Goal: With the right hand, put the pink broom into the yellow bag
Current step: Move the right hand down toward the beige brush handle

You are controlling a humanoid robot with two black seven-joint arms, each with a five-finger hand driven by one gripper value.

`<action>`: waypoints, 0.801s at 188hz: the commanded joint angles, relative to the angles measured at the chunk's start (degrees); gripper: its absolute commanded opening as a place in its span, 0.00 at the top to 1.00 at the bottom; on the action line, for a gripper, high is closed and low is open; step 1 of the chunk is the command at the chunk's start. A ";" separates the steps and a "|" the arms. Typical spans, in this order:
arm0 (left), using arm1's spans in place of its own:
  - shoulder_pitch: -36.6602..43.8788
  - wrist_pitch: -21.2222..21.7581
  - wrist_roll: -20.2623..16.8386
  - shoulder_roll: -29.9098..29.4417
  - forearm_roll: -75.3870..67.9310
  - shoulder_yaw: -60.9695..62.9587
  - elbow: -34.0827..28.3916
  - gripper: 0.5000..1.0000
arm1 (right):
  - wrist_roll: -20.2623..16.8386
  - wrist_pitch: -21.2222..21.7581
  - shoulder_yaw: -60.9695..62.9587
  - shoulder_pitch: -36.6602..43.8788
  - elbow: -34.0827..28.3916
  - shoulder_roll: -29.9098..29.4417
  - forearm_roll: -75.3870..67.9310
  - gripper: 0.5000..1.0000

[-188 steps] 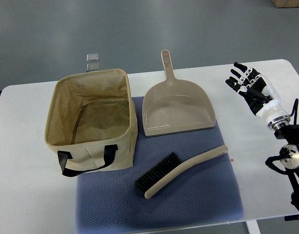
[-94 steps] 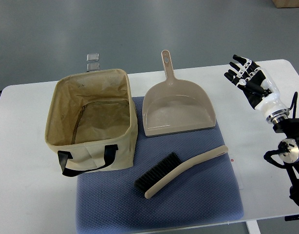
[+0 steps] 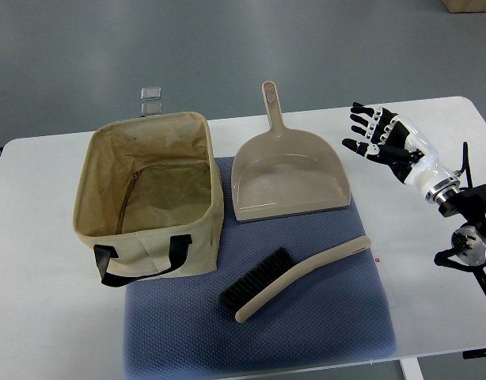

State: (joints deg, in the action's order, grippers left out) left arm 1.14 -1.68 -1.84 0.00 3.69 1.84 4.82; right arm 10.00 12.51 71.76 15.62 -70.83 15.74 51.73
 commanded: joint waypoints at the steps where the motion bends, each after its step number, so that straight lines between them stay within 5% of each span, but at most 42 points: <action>1: 0.00 0.01 -0.09 0.00 0.00 0.00 0.02 0.00 | 0.72 0.14 -2.94 0.64 -0.19 2.10 1.00 0.14; 73: 0.00 0.01 -0.01 0.00 0.00 0.00 0.02 0.00 | 7.67 4.10 -18.93 5.03 -4.93 13.61 15.94 0.14; 151: 0.00 0.01 -0.01 0.00 0.00 0.00 0.02 0.00 | 10.13 -0.03 -36.51 11.71 -12.85 22.84 34.49 0.14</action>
State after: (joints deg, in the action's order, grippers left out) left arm 1.14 -1.66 -1.87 0.00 3.69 1.85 4.83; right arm 20.09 14.41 38.92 25.61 -82.80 37.41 82.16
